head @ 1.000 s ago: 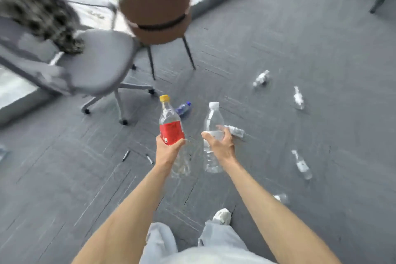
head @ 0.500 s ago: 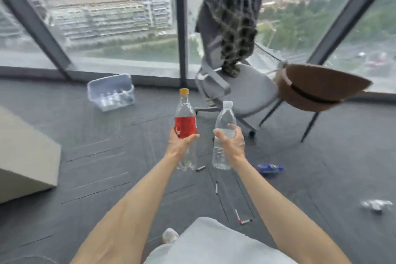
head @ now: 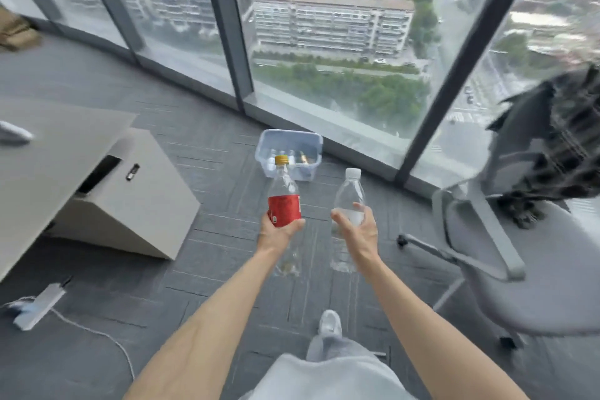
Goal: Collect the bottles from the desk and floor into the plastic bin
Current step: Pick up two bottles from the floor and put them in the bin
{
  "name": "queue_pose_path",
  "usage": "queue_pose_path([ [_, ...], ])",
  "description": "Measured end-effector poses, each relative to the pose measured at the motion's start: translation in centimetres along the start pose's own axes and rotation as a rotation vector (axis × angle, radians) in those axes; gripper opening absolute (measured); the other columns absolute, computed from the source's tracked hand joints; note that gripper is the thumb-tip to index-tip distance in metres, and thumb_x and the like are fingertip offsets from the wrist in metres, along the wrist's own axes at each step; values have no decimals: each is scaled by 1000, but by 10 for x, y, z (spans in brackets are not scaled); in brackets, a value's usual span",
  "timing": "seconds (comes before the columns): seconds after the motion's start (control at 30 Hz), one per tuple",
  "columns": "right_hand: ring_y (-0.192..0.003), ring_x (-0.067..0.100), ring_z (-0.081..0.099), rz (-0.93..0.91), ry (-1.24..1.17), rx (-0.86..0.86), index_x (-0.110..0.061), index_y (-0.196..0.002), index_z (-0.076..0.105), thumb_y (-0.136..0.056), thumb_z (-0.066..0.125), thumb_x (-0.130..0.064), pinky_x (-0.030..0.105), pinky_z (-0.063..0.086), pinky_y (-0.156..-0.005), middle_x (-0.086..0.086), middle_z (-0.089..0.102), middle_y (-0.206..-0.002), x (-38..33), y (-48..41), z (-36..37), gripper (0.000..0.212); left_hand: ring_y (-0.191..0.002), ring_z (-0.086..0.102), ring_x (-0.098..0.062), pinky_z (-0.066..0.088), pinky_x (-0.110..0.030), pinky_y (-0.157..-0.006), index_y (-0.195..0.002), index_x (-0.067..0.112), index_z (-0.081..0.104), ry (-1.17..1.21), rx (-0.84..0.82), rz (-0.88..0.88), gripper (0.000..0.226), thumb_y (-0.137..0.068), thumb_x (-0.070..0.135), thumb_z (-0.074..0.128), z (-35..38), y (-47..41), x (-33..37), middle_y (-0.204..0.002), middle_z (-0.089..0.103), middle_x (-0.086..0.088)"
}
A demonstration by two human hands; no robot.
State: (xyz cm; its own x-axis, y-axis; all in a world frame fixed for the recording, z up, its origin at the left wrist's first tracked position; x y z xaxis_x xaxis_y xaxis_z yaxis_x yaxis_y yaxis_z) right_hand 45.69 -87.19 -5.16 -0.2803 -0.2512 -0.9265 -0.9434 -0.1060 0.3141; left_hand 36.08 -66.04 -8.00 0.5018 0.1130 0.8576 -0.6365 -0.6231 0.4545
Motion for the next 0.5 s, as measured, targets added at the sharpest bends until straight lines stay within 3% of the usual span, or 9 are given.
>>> queue_pose_path([
  [0.07, -96, 15, 60, -20, 22, -56, -20, -127, 51, -74, 78, -46, 29, 50, -81, 0, 60, -109, -20, -44, 23, 66, -95, 61, -24, 50, -40, -90, -119, 24, 45, -13, 38, 1, 71, -62, 40, 84, -5, -36, 30, -109, 64, -4],
  [0.13, -92, 13, 61, -47, 27, -106, -19, -127, 51, -78, 79, -39, 23, 48, -72, -3, 61, -104, -45, -85, 44, 59, -100, 61, -26, 50, -41, -93, -122, 24, 44, -15, 61, 8, 77, -59, 44, 82, -7, -70, 61, -111, 63, -4],
  [0.27, -71, 8, 67, -36, 38, -181, -23, -115, 50, -82, 77, -30, 13, 50, -56, 0, 64, -96, -82, -152, 82, 43, -99, 59, -24, 48, -36, -91, -126, 24, 43, 1, 98, -19, 68, -71, 40, 80, -14, -131, 103, -109, 61, -2],
  [0.4, -61, 0, 68, -6, 82, -212, -20, -117, 51, -81, 79, -32, 26, 59, -63, 1, 67, -96, -99, -214, 119, 47, -97, 61, -24, 49, -38, -91, -121, 27, 43, 50, 109, -69, 67, -68, 43, 80, -18, -196, 121, -108, 63, -2],
  [0.5, -61, -4, 66, 8, 106, -184, -18, -116, 50, -83, 78, -31, 15, 50, -56, -2, 65, -93, -110, -264, 147, 45, -93, 61, -24, 50, -39, -87, -118, 24, 45, 34, 89, -84, 67, -64, 43, 81, -20, -259, 134, -108, 64, -5],
])
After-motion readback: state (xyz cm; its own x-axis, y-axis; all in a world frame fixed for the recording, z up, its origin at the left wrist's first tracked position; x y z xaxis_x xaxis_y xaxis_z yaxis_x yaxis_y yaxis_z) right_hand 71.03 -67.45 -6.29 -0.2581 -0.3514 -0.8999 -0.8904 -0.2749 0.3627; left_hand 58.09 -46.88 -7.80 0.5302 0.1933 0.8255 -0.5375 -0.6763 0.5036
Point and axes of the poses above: each hand's wrist, its own y-axis away from the middle knuckle, its own z-axis out of the palm, x = y × z, the point moved 10 cm from there along -y, towards the middle knuckle
